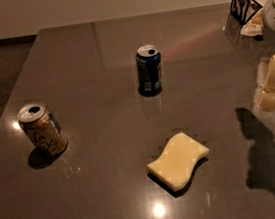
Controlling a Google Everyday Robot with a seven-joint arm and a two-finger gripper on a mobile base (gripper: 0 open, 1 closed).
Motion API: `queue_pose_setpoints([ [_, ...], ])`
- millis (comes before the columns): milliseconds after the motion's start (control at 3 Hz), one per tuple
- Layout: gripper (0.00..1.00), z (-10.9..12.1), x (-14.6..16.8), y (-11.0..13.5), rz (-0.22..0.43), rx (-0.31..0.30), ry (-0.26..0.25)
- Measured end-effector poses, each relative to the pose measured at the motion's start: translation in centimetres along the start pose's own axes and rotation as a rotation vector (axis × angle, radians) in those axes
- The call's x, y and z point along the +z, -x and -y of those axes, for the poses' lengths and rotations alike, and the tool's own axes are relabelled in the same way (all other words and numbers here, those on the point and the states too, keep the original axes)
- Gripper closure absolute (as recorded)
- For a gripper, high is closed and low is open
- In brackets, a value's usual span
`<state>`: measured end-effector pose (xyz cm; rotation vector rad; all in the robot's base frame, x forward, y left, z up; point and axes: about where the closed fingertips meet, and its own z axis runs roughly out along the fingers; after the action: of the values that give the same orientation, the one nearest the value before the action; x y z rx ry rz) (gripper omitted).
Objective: Move sponge near orange can
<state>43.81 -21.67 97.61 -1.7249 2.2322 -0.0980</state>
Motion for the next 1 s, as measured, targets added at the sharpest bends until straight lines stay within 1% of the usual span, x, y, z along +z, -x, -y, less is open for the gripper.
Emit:
queue_pose_setpoints([
  [333,0.00,0.0,0.0,0.0,0.000,0.000,0.000],
  [667,0.00,-2.1,1.0,1.4,0.027,-0.055,0.032],
  [1000,0.00,-6.1,3.9,4.1,0.082,-0.162,0.120],
])
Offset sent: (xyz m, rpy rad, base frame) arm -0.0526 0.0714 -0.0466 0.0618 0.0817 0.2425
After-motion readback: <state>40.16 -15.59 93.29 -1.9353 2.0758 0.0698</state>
